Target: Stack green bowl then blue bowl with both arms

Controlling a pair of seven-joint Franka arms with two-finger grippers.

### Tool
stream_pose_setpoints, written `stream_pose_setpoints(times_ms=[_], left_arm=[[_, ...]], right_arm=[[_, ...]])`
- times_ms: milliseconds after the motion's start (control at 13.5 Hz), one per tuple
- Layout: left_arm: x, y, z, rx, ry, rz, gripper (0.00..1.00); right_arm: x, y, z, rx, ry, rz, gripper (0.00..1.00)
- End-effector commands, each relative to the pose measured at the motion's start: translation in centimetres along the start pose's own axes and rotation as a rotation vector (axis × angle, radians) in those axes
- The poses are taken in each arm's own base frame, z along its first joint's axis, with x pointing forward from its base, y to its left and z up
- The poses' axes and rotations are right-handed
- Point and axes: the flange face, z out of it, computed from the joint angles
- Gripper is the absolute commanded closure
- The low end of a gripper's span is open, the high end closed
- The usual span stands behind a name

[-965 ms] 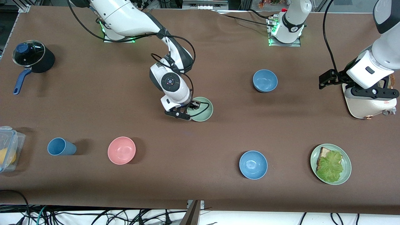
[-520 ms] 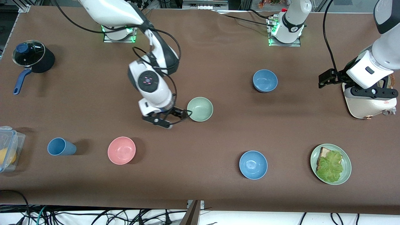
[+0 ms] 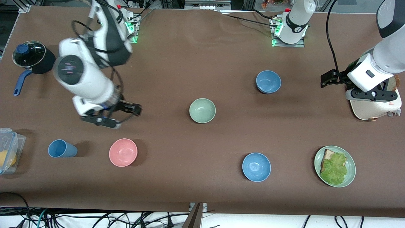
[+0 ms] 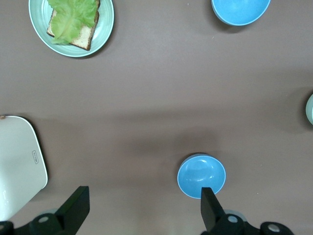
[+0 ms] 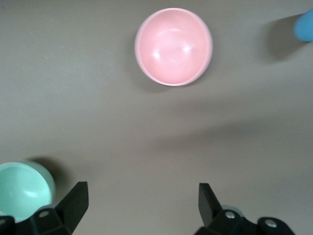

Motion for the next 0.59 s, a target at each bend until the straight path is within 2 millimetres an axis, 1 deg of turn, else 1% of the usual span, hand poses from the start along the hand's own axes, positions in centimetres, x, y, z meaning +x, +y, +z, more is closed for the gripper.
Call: stream_pose_setpoints(times_ms=[0, 148, 223, 297, 371, 445, 520], left_arm=[[-0.3, 0.1, 0.5, -0.034, -0.023, 0.004, 0.0], [-0.5, 0.1, 1.1, -0.034, -0.033, 0.003, 0.0], [-0.8, 0.1, 1.8, -0.034, -0.045, 0.003, 0.0], [-0.9, -0.1, 2.9, -0.033, -0.052, -0.002, 0.0], [-1.4, -1.1, 4.0, -0.047, -0.041, -0.022, 0.0], [-1.5, -1.3, 4.6, -0.051, -0.028, -0.026, 0.0], [-0.9, -1.3, 5.7, -0.056, -0.015, -0.026, 0.0]], right_arm=[[-0.6, 6.3, -3.5, 0.035, -0.056, -0.096, 0.01], [-1.2, 7.6, -4.9, 0.029, -0.063, -0.1, 0.01], [-1.3, 7.8, -5.2, 0.012, -0.06, -0.102, 0.01], [-1.4, 7.8, -5.2, -0.006, -0.058, -0.109, 0.01], [-1.3, 8.3, -5.4, -0.006, -0.057, -0.111, 0.01], [-1.4, 8.7, -5.7, 0.002, -0.056, -0.117, 0.01], [-1.5, 9.0, -5.9, -0.004, -0.053, -0.121, 0.01]])
